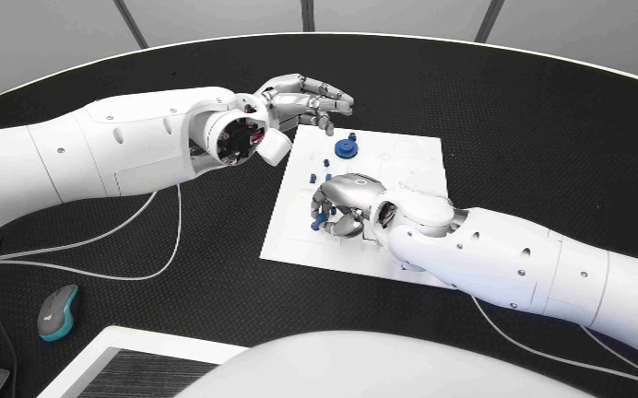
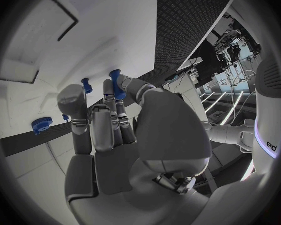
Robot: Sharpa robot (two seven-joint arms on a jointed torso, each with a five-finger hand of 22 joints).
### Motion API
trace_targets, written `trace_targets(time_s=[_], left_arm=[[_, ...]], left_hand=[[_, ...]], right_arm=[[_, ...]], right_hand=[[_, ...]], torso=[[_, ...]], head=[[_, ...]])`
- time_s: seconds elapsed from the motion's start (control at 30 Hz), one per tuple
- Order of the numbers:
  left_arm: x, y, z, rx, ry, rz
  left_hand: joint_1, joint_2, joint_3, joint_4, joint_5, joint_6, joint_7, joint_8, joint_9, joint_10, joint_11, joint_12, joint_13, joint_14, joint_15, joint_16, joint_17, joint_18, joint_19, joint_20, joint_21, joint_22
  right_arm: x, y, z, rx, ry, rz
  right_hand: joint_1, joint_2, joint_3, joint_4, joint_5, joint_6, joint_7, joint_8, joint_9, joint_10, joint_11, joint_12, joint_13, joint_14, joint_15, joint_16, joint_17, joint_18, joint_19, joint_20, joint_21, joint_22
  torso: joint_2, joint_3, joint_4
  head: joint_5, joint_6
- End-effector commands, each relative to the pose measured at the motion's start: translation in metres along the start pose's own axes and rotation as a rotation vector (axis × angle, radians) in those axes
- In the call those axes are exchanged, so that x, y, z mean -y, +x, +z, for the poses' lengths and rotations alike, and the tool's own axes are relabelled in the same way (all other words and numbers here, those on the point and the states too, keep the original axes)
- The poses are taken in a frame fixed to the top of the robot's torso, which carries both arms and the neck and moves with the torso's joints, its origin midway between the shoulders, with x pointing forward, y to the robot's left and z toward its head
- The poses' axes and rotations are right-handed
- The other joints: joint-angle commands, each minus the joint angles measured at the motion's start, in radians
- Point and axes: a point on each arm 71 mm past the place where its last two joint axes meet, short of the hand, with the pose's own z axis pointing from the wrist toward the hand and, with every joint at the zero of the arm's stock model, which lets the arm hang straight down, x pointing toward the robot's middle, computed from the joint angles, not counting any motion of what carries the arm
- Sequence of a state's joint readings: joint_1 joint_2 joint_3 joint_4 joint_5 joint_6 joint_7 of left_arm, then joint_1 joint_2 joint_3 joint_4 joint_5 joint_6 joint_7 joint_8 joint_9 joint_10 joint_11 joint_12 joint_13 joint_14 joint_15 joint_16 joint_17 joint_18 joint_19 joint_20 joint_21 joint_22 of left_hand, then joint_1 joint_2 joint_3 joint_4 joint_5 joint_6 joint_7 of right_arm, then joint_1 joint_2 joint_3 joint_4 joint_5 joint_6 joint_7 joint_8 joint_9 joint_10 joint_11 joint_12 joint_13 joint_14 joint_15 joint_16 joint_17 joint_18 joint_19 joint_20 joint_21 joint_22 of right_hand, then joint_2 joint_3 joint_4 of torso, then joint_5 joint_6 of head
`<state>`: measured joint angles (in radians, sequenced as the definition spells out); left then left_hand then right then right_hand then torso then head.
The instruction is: Assemble the parts on the task board
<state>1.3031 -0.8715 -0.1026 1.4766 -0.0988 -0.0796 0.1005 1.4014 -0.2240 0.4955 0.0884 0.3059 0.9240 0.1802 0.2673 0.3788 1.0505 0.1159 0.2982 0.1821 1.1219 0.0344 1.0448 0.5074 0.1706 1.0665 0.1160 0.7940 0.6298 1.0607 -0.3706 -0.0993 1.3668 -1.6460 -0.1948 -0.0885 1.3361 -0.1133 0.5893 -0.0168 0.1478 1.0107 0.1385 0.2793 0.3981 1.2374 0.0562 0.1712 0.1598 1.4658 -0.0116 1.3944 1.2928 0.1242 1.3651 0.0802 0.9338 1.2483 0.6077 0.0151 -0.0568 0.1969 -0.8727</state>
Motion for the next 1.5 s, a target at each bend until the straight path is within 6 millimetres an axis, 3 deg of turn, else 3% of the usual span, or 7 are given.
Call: trace_targets(time_s=[0.03, 0.67, 0.77, 0.87, 1.0, 1.2, 1.5], left_arm=[[0.0, 0.0002, 0.0001, -0.001, 0.0, 0.0], [0.0001, 0.0001, -0.0004, -0.001, -0.001, 0.0], [0.0001, 0.0003, -0.0003, -0.002, -0.002, 0.0], [0.0001, 0.0004, -0.0002, -0.003, -0.002, 0.0], [0.0001, 0.0, -0.0003, -0.001, -0.001, 0.0], [0.0002, -0.0003, -0.0005, 0.001, 0.0, 0.0], [0.0002, -0.0007, -0.0009, 0.003, 0.0, 0.0]], left_hand=[[0.003, 0.006, -0.007, -0.001, 0.002, -0.005, 0.003, 0.006, 0.0, -0.008, -0.002, 0.003, -0.002, -0.005, -0.001, -0.002, -0.001, 0.014, -0.002, 0.003, -0.005, -0.001], [0.003, 0.006, -0.007, -0.001, 0.002, -0.005, 0.003, 0.006, 0.0, -0.008, -0.002, 0.003, -0.002, -0.005, -0.001, -0.002, -0.001, 0.014, -0.002, 0.003, -0.005, -0.001], [0.003, 0.006, -0.007, -0.001, 0.002, -0.005, 0.003, 0.006, 0.0, -0.008, -0.002, 0.003, -0.002, -0.005, -0.001, -0.002, -0.001, 0.014, -0.002, 0.003, -0.005, -0.001], [0.003, 0.006, -0.007, -0.001, 0.002, -0.005, 0.003, 0.006, 0.0, -0.008, -0.002, 0.003, -0.002, -0.005, -0.001, -0.002, -0.001, 0.014, -0.002, 0.003, -0.005, -0.001], [0.003, 0.006, -0.007, -0.001, 0.002, -0.005, 0.003, 0.006, 0.0, -0.008, -0.002, 0.003, -0.002, -0.005, -0.001, -0.002, -0.001, 0.014, -0.002, 0.003, -0.005, -0.001], [0.003, 0.006, -0.007, -0.001, 0.002, -0.005, 0.003, 0.006, 0.0, -0.008, -0.002, 0.003, -0.002, -0.005, -0.001, -0.002, -0.001, 0.014, -0.002, 0.003, -0.005, -0.001], [0.003, 0.006, -0.007, -0.001, 0.002, -0.005, 0.003, 0.006, 0.0, -0.008, -0.002, 0.003, -0.002, -0.005, -0.001, -0.002, -0.001, 0.014, -0.002, 0.003, -0.005, -0.001]], right_arm=[[-0.0005, 0.0, 0.0004, 0.001, 0.0, 0.0], [-0.002, 0.0009, 0.0033, -0.009, -0.003, -0.002], [-0.0022, 0.0004, 0.0036, -0.002, -0.006, -0.001], [-0.0021, 0.0003, 0.0036, 0.0, -0.009, -0.001], [-0.0018, -0.0004, 0.0034, 0.01, -0.012, -0.001], [-0.0017, -0.0012, 0.0029, 0.022, -0.016, 0.0], [-0.0018, -0.0021, -0.0002, 0.032, -0.022, 0.003]], right_hand=[[-0.004, 0.011, 0.001, 0.001, 0.002, 0.007, -0.003, 0.005, 0.003, 0.004, 0.005, -0.005, 0.002, 0.049, -0.006, 0.005, 0.001, -0.007, -0.002, 0.002, 0.002, 0.001], [-0.014, -0.001, -0.008, 0.001, -0.004, -0.006, 0.001, -0.001, 0.005, -0.005, 0.009, -0.015, 0.006, 0.047, -0.004, 0.0, -0.008, -0.005, -0.007, 0.004, -0.012, -0.004], [-0.037, -0.024, -0.01, 0.011, 0.001, -0.07, 0.03, -0.041, -0.011, -0.076, 0.036, -0.058, -0.003, 0.047, 0.018, 0.002, -0.007, -0.007, -0.01, 0.016, -0.021, -0.006], [-0.045, -0.04, -0.009, 0.014, 0.004, -0.091, 0.04, -0.058, -0.018, -0.124, 0.053, -0.083, -0.011, 0.046, 0.031, 0.003, -0.007, -0.007, -0.012, 0.027, -0.028, -0.008], [-0.058, -0.066, -0.019, 0.018, 0.0, -0.121, 0.044, -0.08, -0.028, -0.176, 0.063, -0.102, -0.021, 0.042, 0.041, -0.002, -0.017, -0.001, -0.025, 0.039, -0.063, -0.023], [-0.063, -0.087, -0.038, 0.018, -0.001, -0.144, 0.039, -0.099, -0.035, -0.216, 0.062, -0.103, -0.027, 0.033, 0.041, -0.017, -0.043, 0.011, -0.046, 0.043, -0.118, -0.049], [-0.063, -0.092, -0.054, 0.019, -0.001, -0.152, 0.039, -0.108, -0.038, -0.247, 0.064, -0.1, -0.032, 0.02, 0.042, -0.043, -0.08, 0.02, -0.065, 0.046, -0.175, -0.078]], torso=[[0.0, 0.0002, 0.0002], [0.0, -0.0005, 0.0005], [0.0, -0.0002, -0.0001], [0.0, -0.0001, 0.0002], [0.0, 0.0002, 0.0002], [0.0, 0.0005, 0.0004], [0.0, 0.0008, 0.0006]], head=[[-0.001, 0.0], [0.002, 0.0], [0.002, 0.0], [0.003, 0.0], [0.002, 0.0], [0.002, 0.0], [-0.002, 0.0]])
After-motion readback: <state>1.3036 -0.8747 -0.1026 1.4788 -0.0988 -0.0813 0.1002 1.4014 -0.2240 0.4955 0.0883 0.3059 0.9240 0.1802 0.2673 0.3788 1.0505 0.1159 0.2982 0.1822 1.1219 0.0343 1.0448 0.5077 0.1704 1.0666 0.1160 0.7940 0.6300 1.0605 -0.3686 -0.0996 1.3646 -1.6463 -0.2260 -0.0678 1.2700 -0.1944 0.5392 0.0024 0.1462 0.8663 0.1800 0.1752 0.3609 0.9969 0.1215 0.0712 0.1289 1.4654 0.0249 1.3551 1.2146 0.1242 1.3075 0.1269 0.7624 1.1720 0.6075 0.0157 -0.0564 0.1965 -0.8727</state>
